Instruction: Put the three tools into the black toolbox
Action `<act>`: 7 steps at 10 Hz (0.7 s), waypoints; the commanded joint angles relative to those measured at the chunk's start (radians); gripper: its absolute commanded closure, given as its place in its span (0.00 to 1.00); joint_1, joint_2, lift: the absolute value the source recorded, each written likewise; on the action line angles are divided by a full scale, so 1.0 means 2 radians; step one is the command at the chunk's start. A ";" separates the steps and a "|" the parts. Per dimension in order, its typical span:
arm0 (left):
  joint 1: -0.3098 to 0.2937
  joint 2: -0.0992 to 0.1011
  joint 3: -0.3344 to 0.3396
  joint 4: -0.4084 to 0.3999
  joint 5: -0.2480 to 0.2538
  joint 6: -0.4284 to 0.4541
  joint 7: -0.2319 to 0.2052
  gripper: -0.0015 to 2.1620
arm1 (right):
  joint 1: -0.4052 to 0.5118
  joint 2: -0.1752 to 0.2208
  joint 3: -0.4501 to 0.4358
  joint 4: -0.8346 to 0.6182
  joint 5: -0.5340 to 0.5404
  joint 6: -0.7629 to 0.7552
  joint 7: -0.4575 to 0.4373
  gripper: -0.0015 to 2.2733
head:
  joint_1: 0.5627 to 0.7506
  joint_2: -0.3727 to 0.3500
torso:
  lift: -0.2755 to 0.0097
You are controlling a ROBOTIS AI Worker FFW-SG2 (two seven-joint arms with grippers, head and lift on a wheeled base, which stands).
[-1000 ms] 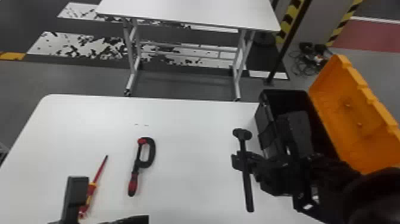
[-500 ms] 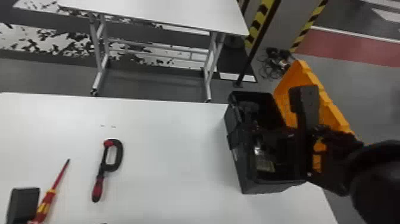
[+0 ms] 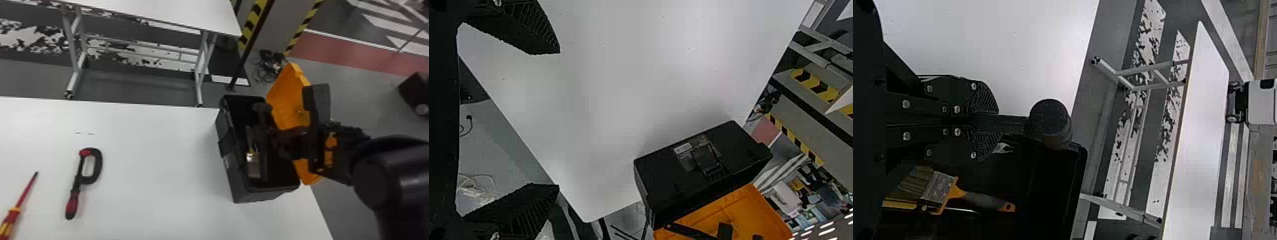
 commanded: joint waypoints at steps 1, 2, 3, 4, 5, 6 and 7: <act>0.007 0.000 0.006 -0.004 0.000 0.000 0.000 0.02 | -0.001 0.007 -0.020 0.043 -0.001 -0.045 0.015 0.99 | 0.70 0.03 | 0.79; 0.012 -0.001 0.009 -0.006 0.000 0.000 0.000 0.02 | -0.004 0.008 -0.030 0.073 -0.006 -0.085 0.029 0.99 | 0.70 0.03 | 0.79; 0.017 -0.001 0.009 -0.012 -0.001 0.000 0.002 0.02 | -0.008 0.008 -0.043 0.103 -0.017 -0.114 0.044 0.99 | 0.70 0.03 | 0.79; 0.020 -0.001 0.008 -0.015 -0.001 0.000 0.002 0.02 | -0.012 0.008 -0.050 0.121 -0.021 -0.134 0.055 0.99 | 0.70 0.03 | 0.79; 0.022 -0.001 0.008 -0.018 -0.002 0.000 0.001 0.02 | -0.012 0.007 -0.057 0.124 -0.019 -0.144 0.059 0.99 | 0.70 0.03 | 0.79; 0.024 -0.001 0.008 -0.020 -0.002 0.000 0.001 0.02 | -0.011 0.006 -0.059 0.126 -0.014 -0.144 0.062 0.99 | 0.70 0.03 | 0.79; 0.024 -0.001 0.008 -0.020 -0.003 0.000 0.001 0.02 | -0.008 0.006 -0.059 0.128 -0.011 -0.149 0.063 0.99 | 0.70 0.03 | 0.79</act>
